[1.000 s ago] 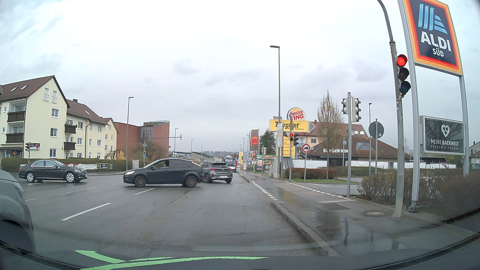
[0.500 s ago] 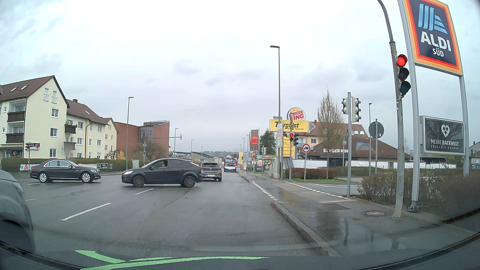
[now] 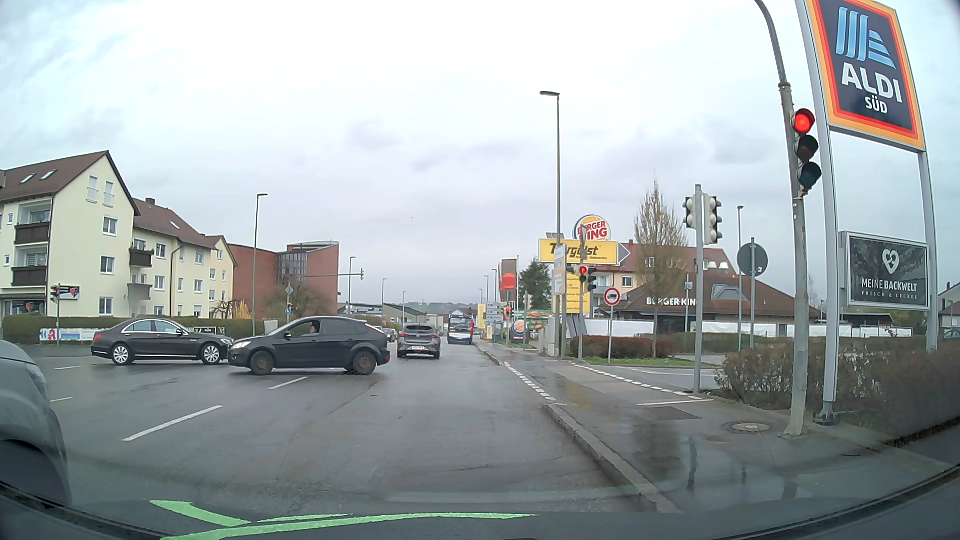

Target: Follow the waypoints while adhering to traffic rules and regulations

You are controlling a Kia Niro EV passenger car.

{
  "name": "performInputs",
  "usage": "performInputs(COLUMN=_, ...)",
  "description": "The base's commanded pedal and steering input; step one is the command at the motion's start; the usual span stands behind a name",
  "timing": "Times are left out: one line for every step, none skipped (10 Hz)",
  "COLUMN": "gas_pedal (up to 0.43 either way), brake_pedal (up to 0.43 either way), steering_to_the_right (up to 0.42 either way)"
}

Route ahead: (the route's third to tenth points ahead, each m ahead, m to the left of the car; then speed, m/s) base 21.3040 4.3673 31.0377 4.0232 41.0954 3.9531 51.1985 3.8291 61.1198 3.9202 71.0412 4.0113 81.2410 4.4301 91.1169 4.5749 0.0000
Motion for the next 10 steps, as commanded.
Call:
performInputs(gas_pedal=0.0, brake_pedal=0.348, steering_to_the_right=0.0)
performInputs(gas_pedal=0.0, brake_pedal=0.348, steering_to_the_right=0.0)
performInputs(gas_pedal=0.0, brake_pedal=0.341, steering_to_the_right=0.001)
performInputs(gas_pedal=0.0, brake_pedal=0.348, steering_to_the_right=0.001)
performInputs(gas_pedal=0.0, brake_pedal=0.348, steering_to_the_right=0.0)
performInputs(gas_pedal=0.0, brake_pedal=0.348, steering_to_the_right=0.0)
performInputs(gas_pedal=0.0, brake_pedal=0.348, steering_to_the_right=0.0)
performInputs(gas_pedal=0.0, brake_pedal=0.348, steering_to_the_right=0.0)
performInputs(gas_pedal=0.0, brake_pedal=0.341, steering_to_the_right=0.0)
performInputs(gas_pedal=0.0, brake_pedal=0.341, steering_to_the_right=0.0)
